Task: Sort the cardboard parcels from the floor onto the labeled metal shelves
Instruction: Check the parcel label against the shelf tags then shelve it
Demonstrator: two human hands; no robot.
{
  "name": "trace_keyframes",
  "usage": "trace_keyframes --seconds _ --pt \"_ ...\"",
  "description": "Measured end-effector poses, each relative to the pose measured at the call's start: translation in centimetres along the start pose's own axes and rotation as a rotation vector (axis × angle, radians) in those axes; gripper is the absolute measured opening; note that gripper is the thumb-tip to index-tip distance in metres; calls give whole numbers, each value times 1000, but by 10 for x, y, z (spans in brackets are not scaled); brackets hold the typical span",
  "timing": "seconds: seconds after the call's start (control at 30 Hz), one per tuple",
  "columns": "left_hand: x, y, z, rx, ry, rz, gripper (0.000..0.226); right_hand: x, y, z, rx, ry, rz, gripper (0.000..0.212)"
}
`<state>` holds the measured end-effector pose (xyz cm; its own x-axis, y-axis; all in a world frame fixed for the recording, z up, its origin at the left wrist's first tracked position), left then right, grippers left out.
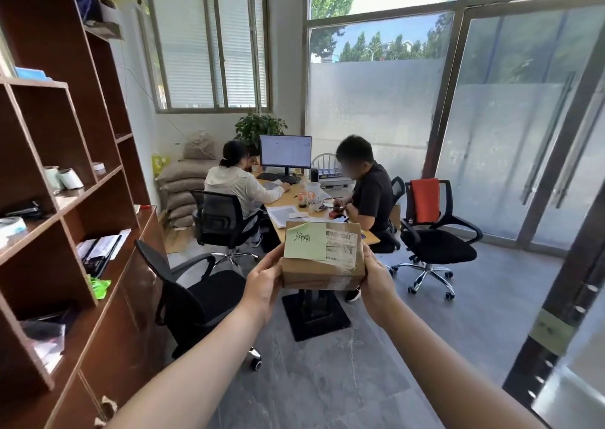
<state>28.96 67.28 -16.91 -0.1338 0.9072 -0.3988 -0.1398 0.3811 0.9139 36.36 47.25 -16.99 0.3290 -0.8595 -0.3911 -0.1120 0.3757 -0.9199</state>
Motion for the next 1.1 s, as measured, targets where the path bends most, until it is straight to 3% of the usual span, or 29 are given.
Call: trace_keyframes --seconds 0.7,1.1 --pt "39 -26 81 123 -101 -61 37 2 35 54 3 78 -10 39" --pt "-14 -45 162 164 -143 -3 36 58 6 113 69 167 -37 39"
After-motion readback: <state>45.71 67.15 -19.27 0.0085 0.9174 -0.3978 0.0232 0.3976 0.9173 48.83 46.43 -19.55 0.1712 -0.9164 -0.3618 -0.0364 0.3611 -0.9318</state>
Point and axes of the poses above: each hand's wrist, its own z-axis towards the middle knuckle, its own x-axis out of the back of the hand, y = z × x, the point moved 7 cm from there along z, towards the middle knuckle, and after that the axes turned 9 degrees about -y, right-handed, at the moved point
